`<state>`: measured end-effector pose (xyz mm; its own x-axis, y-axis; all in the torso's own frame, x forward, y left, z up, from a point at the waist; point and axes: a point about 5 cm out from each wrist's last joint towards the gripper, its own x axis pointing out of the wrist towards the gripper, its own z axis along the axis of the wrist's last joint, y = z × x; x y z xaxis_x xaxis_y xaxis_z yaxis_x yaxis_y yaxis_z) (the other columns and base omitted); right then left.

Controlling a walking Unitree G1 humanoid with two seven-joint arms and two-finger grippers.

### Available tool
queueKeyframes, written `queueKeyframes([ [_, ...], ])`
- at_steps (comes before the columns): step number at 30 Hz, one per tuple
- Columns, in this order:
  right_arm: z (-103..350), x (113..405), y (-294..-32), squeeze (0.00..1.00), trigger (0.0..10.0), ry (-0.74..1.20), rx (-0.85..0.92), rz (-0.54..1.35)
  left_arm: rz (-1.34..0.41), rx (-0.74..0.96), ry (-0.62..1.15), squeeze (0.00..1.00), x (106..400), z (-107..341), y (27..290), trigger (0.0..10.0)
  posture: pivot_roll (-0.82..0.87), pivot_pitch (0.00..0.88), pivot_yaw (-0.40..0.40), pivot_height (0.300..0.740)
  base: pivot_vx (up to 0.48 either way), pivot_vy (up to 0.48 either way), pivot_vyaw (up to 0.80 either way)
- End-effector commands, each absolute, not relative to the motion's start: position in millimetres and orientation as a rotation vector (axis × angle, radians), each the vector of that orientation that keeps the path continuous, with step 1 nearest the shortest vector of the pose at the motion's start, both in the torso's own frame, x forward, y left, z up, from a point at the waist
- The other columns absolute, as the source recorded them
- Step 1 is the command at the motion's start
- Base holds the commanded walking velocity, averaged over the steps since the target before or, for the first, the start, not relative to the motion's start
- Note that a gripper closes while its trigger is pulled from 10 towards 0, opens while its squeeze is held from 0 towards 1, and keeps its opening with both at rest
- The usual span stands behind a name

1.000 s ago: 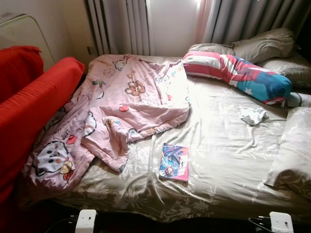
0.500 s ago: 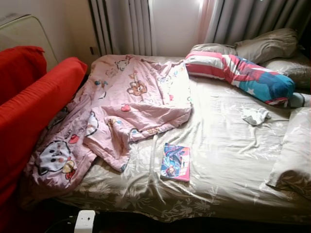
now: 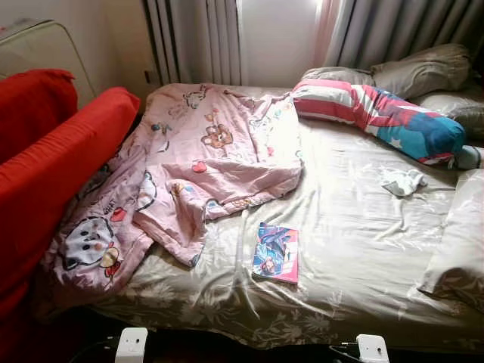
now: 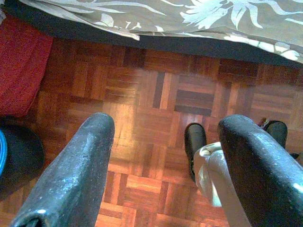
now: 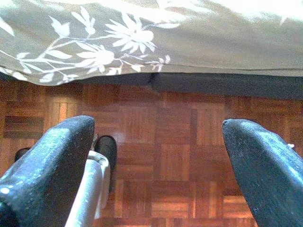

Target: Clean up the room

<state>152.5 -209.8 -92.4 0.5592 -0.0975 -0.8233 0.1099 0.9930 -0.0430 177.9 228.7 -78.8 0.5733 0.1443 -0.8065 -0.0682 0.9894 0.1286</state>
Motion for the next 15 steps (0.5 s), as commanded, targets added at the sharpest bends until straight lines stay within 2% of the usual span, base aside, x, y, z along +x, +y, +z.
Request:
queueKeyframes([
  [1,-94.2,148.1,-212.7,0.0,10.0,0.998,0.01,-0.144,0.127,0.093,0.966,0.0,175.4,-80.1,229.3,10.0,0.03,0.003,-0.026,0.74,0.0,0.0,0.0],
  [4,-96.0,142.4,-215.9,0.0,10.0,1.015,0.037,-0.196,0.119,0.098,0.967,0.0,175.5,-80.1,228.8,10.0,0.02,0.007,-0.026,0.74,0.0,0.0,0.0],
  [15,-98.4,138.1,-211.4,0.0,10.0,1.02,0.084,-0.226,0.117,0.097,0.968,0.0,175.4,-80.3,228.2,10.0,0.02,0.011,-0.026,0.74,0.0,-0.283,0.0],
])
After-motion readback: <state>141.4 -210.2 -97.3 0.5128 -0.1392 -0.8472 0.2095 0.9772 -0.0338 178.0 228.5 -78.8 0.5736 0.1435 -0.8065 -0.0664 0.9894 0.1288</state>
